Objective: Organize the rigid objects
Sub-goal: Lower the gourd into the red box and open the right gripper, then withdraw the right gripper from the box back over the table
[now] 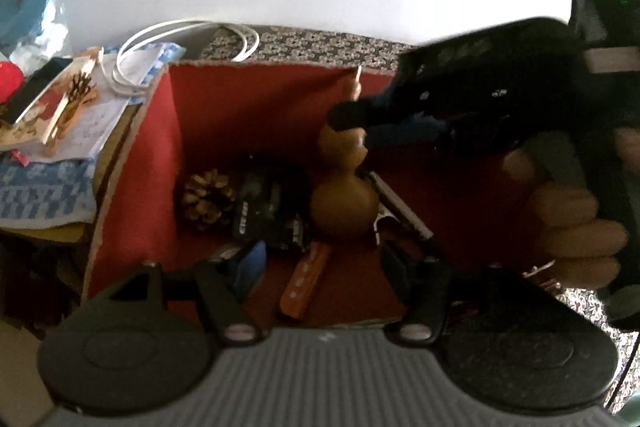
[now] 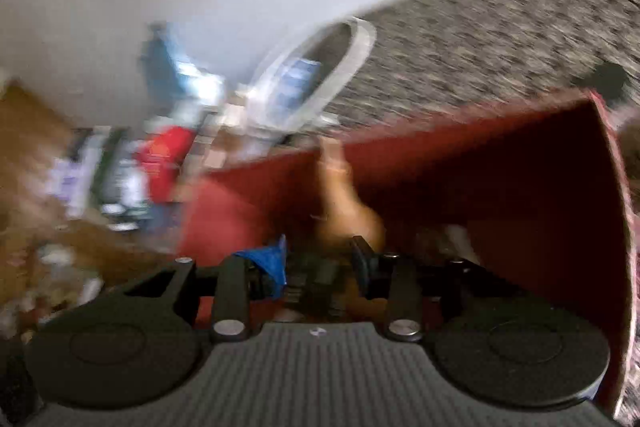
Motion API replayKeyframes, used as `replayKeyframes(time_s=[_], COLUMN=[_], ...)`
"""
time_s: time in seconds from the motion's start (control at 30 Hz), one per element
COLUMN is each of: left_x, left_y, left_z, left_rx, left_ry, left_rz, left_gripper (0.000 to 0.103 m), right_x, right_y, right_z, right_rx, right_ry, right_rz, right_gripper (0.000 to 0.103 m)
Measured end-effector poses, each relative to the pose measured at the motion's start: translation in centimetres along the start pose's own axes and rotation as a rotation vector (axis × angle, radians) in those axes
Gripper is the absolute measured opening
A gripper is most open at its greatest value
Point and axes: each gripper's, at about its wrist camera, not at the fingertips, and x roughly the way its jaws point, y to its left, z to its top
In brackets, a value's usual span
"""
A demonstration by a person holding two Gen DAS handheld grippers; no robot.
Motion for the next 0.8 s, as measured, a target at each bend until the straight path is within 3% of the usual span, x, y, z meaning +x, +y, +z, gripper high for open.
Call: replayKeyframes(time_s=[0.07,0.13,0.23,0.4,0.53,0.67,0.8], left_x=[-0.6,-0.6,-0.8,-1.2,-2.3,-2.9,-2.6], left_y=[-0.4,-0.1,0.0,0.2,0.8,1.5,1.2], left_z=[-0.1,-0.1,-0.1,-0.5,-0.9,-1.0,-0.5], left_rx=[0.01,0.011,0.006,0.015,0.015,0.004,-0.014], left_ry=[-0.009,-0.017,-0.021,-0.025,-0.049,-0.058,-0.046], left_rz=[0.015,0.022,0.033,0.068,0.078,0.087,0.089], left_gripper=[0.064,0.064,0.064,0.064,0.065,0.065,0.065], right_x=[-0.7,-1.2,-0.3,1.9,2.6,1.4,0.3], right_y=[0.1,0.3,1.0,-0.3,0.8,3.0,3.2], right_z=[0.0,-0.1,0.1,1.1,-0.1,-1.3,-2.2], right_rx=[0.02,0.006,-0.072,-0.024,0.028,-0.114,-0.132], right_ry=[-0.012,-0.046,-0.057,-0.02,0.117,0.07,0.03], right_rz=[0.017,-0.031,-0.19,-0.132,0.088,-0.011,-0.047], right_gripper=[0.019,0.019,0.019,0.019,0.017,0.019,0.019])
